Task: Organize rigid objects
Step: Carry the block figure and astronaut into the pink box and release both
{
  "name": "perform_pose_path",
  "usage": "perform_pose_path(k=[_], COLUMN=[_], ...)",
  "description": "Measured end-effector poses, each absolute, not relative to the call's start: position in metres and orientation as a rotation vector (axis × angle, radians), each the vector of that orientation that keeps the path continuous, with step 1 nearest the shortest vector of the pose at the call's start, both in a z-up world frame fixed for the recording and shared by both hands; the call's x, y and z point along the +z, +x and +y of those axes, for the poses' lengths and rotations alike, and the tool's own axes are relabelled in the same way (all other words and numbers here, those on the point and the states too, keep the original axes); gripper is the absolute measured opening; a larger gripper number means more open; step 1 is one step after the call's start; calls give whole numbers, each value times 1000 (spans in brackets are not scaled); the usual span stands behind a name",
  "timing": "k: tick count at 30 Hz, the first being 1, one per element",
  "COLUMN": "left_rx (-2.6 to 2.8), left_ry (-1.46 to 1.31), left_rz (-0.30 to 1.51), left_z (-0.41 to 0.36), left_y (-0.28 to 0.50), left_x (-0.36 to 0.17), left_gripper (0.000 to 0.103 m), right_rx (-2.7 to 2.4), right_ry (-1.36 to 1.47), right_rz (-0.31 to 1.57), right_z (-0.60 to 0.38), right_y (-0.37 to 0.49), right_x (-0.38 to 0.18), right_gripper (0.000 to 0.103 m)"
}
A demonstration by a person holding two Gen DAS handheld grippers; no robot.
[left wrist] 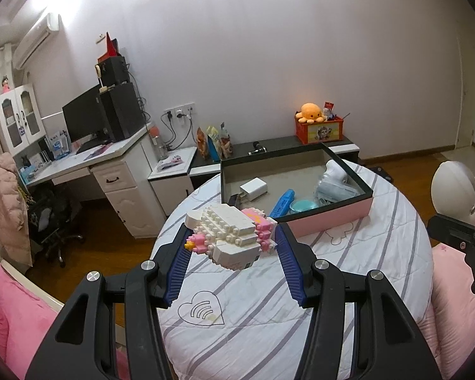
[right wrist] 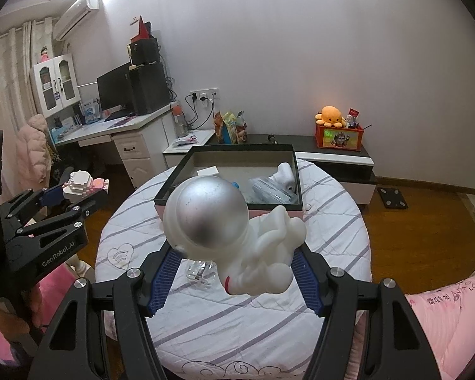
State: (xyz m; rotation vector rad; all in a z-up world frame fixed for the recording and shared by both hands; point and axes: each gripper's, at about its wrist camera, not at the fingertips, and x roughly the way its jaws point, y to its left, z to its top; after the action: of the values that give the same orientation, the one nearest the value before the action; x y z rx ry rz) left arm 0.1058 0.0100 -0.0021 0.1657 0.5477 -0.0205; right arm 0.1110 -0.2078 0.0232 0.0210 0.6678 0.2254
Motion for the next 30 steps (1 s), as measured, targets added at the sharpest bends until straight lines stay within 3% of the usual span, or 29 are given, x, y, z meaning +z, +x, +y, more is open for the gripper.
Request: perform_pose_path(k=[17,30], left_rx=[-31,-34], left_ry=[177,235], left_rz=[577,589], left_z=[10,-2], left_y=[136,239], left_x=[-10,-9], left_gripper=[54,54], right_rx=[220,249], right_ry=[40,16], right_rz=[691,710], right_z=[-211,-200], right_y=[134,237], right_x=[19,14], right_gripper=[68,68])
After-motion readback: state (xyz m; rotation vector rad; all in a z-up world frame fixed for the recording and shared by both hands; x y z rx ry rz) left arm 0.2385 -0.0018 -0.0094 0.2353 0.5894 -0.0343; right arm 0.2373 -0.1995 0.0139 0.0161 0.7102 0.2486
